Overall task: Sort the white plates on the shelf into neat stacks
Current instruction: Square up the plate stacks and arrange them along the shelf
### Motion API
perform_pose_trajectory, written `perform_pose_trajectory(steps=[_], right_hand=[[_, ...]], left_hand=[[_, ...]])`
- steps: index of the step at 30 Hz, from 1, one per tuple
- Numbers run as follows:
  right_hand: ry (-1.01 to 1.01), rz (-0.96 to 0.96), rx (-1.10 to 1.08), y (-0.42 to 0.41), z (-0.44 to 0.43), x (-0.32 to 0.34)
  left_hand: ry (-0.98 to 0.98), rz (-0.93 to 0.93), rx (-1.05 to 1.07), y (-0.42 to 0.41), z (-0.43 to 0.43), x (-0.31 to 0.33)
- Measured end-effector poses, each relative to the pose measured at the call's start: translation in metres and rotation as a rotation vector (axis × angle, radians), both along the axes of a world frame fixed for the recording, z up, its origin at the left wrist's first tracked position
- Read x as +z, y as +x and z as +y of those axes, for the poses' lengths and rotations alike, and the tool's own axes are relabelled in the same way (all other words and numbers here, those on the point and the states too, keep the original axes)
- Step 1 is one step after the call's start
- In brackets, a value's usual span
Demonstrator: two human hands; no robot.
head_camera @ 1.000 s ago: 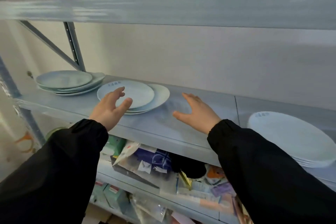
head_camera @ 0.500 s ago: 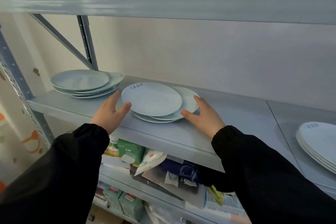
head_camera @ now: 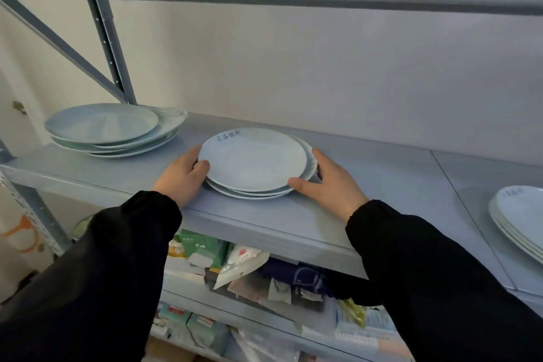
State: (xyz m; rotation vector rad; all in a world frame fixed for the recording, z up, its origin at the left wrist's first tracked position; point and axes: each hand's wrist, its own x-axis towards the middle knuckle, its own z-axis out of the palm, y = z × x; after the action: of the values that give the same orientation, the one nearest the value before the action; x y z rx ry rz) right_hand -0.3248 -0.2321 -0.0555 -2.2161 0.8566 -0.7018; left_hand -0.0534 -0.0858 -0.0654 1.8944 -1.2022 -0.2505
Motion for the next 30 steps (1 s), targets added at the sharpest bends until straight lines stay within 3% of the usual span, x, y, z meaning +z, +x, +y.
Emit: perform_pose_trajectory(steps=[7, 13, 30], right_hand=[[0.02, 0.058, 0.077, 0.005, 0.0, -0.001], [0.027, 0.055, 0.089, 0.004, 0.001, 0.0], [0.029, 0.055, 0.084, 0.0, -0.004, -0.005]], left_hand=[[0.068, -0.044, -0.064, 0.004, 0.003, -0.002], [0.003, 0.109, -0.263, 0.007, 0.014, 0.002], [-0.034, 0.108, -0.287, 0.012, 0.01, -0.003]])
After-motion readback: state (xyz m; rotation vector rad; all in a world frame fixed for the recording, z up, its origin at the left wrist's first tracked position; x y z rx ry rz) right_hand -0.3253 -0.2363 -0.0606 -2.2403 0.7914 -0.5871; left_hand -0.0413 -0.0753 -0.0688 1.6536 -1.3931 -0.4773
